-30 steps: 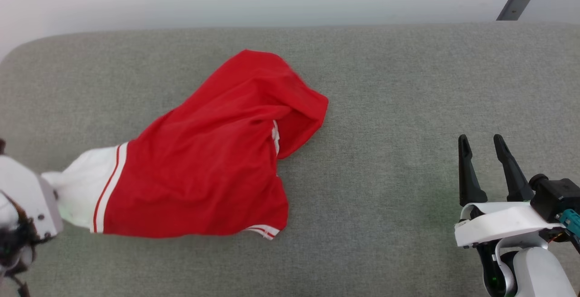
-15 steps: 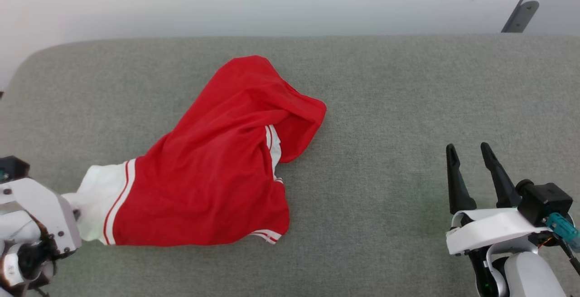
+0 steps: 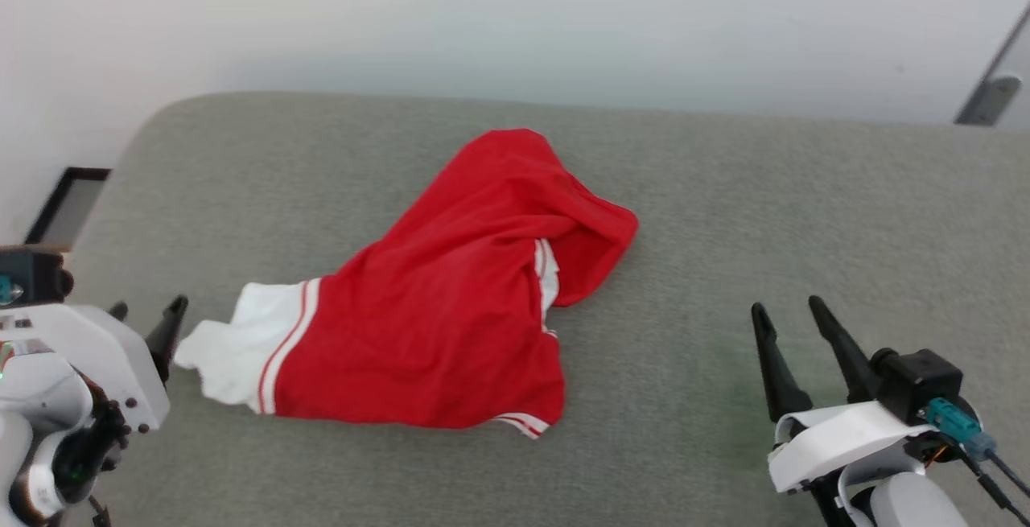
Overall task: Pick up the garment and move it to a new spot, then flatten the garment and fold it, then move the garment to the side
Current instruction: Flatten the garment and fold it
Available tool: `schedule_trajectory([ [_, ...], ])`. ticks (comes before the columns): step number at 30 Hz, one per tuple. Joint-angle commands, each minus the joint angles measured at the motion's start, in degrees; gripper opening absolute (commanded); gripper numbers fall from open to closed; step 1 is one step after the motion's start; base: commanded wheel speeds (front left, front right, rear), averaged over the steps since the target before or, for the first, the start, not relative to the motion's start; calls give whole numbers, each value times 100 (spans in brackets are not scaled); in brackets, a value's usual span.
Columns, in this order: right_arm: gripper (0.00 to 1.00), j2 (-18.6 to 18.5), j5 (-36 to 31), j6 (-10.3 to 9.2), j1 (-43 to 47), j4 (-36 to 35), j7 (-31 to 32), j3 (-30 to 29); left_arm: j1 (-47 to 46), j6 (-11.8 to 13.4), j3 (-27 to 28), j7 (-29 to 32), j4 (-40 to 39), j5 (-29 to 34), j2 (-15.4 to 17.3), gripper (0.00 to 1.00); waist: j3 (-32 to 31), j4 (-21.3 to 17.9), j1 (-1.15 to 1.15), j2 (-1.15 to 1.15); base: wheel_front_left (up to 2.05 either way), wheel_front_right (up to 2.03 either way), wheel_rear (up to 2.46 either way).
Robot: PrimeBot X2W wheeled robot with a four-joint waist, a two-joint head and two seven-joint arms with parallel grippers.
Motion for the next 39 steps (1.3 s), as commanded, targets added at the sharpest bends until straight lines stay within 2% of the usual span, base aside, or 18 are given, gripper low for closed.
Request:
schedule_trajectory([
  [1,100,-21,41,-6,14,59,-3,92,144,-3,66,-273,-137,125,-4,100,-229,308,0,0,0,0,0],
  [12,100,-185,511,-6,-241,437,309,832,1023,59,423,-2233,-897,615,-208,100,-378,1023,0,0,0,0,0],
  [17,100,-297,702,-6,-446,576,636,1168,1391,136,563,-2894,-1028,705,-376,100,-300,1313,0,0,0,0,0],
  [24,100,-420,895,-6,-816,932,1147,1369,1751,181,665,-3277,-1119,572,-640,100,-118,1683,0,0,0,0,0],
  [29,100,-457,999,-6,-1056,1278,1646,1555,1776,111,606,-3399,-1133,631,-736,100,13,1905,0,0,0,0,0],
  [38,98,-397,945,-7,-1297,2131,2490,1792,1742,-1,599,-3593,-1105,857,-903,100,120,2064,0,0,0,0,0],
  [39,33,-377,912,-7,-1309,2173,2495,1821,1747,-27,621,-3610,-1114,882,-933,100,126,2062,0,0,0,0,0],
])
